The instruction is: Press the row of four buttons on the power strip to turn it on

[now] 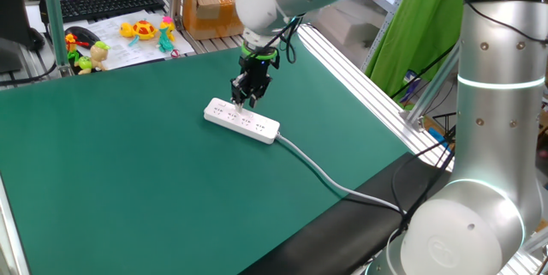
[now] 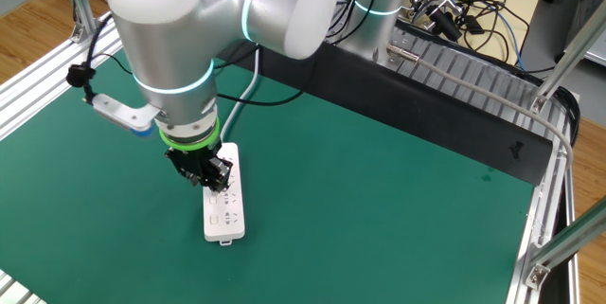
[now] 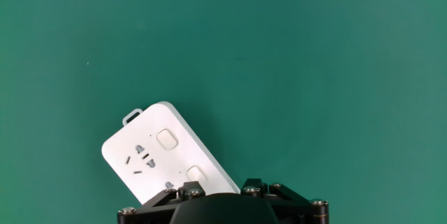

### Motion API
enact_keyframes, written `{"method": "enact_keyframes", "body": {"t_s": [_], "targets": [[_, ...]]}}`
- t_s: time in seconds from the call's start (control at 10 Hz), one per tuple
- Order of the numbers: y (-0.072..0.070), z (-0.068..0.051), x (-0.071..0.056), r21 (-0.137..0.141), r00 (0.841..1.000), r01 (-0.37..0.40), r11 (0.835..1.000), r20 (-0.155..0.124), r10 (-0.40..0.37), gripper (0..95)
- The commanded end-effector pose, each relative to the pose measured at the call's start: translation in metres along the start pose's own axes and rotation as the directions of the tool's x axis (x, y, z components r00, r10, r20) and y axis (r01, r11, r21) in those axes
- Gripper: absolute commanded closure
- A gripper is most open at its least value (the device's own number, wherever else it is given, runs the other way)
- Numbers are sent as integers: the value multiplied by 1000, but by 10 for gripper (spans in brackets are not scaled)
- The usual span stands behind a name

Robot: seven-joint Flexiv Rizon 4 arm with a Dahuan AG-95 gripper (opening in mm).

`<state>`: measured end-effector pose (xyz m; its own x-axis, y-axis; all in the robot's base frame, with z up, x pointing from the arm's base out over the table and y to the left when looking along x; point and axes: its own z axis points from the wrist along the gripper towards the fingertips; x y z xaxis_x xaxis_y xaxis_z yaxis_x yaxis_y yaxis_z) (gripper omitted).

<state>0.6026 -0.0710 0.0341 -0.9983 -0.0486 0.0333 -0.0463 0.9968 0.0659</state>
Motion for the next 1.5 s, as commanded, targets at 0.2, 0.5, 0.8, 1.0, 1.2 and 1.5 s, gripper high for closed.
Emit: {"method": "enact_keyframes", "body": {"t_s": [0.2,0.5,0.8,1.0,1.2,1.5], "targets": [[0,-1,-5,29,998,55,998,8,-55,570],[0,0,-19,37,996,88,995,11,-88,570],[-2,1,-26,38,995,97,995,10,-97,570],[-1,1,-26,50,994,113,992,5,-113,570],[-1,1,-26,52,993,121,991,1,-121,570],[-1,1,-26,58,992,129,990,-2,-129,570]]}}
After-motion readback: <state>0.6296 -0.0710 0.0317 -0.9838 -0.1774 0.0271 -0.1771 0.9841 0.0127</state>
